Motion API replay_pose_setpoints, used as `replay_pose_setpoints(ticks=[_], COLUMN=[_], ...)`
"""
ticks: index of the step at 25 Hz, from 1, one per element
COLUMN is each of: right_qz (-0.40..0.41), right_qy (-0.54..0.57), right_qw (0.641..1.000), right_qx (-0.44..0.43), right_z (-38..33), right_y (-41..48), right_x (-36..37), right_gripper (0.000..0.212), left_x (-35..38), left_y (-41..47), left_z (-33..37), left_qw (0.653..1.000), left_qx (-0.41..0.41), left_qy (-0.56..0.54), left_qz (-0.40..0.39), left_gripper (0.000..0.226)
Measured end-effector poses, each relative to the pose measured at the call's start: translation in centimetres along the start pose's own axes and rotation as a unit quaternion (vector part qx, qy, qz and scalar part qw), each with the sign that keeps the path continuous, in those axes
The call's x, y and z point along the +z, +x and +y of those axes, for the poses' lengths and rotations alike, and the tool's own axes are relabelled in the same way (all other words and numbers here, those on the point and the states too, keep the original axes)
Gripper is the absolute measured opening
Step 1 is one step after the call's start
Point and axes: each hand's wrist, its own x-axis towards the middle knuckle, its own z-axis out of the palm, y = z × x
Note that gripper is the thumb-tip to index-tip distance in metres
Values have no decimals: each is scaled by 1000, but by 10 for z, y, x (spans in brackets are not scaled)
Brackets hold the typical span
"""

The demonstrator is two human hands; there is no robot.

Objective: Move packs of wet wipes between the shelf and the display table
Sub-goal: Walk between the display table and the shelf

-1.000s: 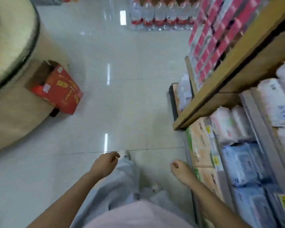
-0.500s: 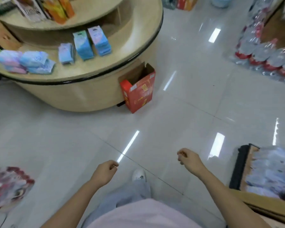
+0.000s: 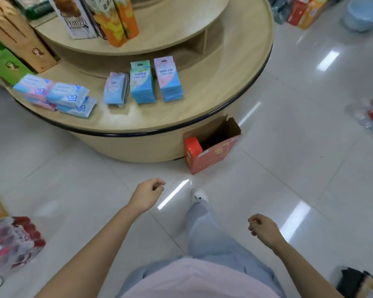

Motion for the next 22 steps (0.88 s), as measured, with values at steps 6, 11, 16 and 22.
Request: replay_pose_setpoints(ticks=[6, 11, 16, 22], right_qz=[-27, -42, -25, -59], right_qy=[-107, -96, -53, -9], right_qw=[987, 971, 970, 971], right_qx=[-120, -213, -237, -232], right_z=[-178, -333, -435, -499], right_y=[120, 180, 222, 240], right_x=[-58, -73, -51, -19], right_gripper=[21, 14, 21, 37], left_x=[-32, -63, -112, -138], left_y=[78, 137, 233, 331], left_z=[33, 70, 140, 208], left_qw=[995, 994, 995, 994], left_qx=[-93, -103, -5, 8], left_qy=[-22, -28, -43, -1], left_qz=[21, 25, 89, 105], left_gripper=[15, 24, 31, 44])
